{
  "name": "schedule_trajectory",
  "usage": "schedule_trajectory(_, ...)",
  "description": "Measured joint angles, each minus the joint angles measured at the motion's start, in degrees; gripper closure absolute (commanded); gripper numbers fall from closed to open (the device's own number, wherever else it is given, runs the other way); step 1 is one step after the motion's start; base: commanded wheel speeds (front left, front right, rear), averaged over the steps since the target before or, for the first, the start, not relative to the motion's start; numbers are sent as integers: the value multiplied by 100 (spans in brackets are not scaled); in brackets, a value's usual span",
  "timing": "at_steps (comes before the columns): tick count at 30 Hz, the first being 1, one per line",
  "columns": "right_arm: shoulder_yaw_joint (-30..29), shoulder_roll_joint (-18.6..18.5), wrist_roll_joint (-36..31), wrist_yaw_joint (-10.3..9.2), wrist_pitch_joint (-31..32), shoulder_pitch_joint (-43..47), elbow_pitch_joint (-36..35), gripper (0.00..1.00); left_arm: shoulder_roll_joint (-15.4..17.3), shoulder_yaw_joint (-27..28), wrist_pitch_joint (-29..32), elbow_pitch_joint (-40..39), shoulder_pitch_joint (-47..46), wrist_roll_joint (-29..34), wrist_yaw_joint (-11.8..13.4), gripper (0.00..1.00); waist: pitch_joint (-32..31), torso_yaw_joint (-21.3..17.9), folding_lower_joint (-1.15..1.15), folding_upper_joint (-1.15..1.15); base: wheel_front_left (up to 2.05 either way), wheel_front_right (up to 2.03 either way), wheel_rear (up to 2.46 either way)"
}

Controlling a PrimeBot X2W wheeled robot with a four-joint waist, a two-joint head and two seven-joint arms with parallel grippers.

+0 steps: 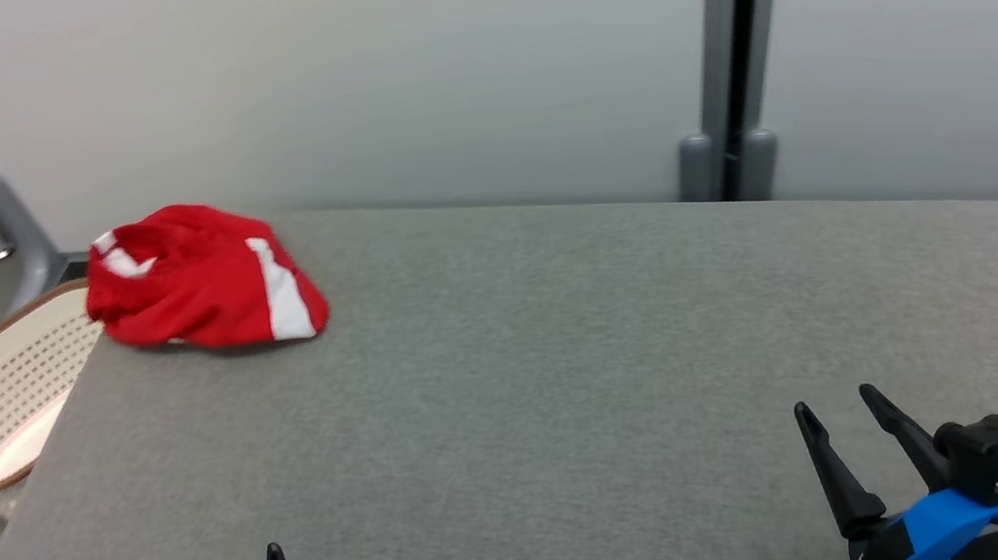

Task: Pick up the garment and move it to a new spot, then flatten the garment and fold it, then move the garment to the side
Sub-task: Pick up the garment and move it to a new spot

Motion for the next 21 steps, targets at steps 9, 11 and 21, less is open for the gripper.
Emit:
schedule_trajectory(9, 279, 3, 149, 0, 5, -26, 108, 0, 116, 55, 24, -112, 63, -22, 55, 0, 16, 1158, 0, 0, 0, 0, 0)
schedule_trajectory(11, 358, 3, 196, 0, -11, -45, 138, 0, 135, 65, 30, -144, 105, -47, 59, 0, 61, 1321, 0, 0, 0, 0, 0)
schedule_trajectory(21, 569, 4, 392, 0, 14, -218, 110, 0, 275, 240, 53, -410, 75, -168, 152, 0, 425, 1408, 0, 0, 0, 0, 0)
